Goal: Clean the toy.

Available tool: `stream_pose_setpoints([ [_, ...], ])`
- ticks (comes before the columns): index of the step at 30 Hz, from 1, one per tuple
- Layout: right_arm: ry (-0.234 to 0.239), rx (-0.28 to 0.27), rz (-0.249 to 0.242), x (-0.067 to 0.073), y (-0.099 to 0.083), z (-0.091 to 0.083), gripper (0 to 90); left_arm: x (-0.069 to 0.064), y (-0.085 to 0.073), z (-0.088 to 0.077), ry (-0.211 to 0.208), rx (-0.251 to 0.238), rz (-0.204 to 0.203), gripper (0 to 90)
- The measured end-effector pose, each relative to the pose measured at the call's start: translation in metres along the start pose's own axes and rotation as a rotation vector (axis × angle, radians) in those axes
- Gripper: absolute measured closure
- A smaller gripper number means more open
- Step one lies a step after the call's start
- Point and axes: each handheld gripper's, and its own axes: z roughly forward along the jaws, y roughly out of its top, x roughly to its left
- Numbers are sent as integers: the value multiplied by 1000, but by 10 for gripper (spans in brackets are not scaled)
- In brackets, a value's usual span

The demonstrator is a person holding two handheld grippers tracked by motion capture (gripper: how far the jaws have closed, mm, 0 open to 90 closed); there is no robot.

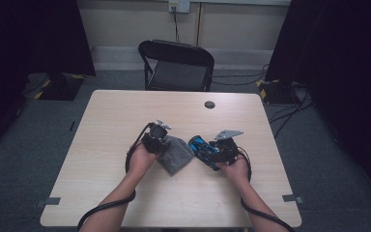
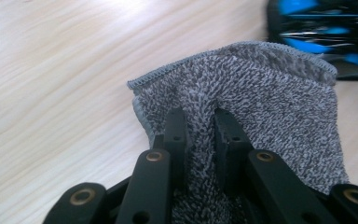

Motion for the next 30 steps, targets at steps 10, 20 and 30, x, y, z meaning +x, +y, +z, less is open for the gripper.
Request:
stream_pose_setpoints([
  [10, -1, 0, -1, 0, 0, 0, 346, 13, 0, -2, 34, -15, -26, 772],
  [20, -2, 4, -3, 0, 1, 0, 345, 26, -6, -39, -6, -79, -54, 772],
  [30, -6, 14, -3, 1, 2, 0, 345, -13, -15, -55, -98, -99, 52, 772],
])
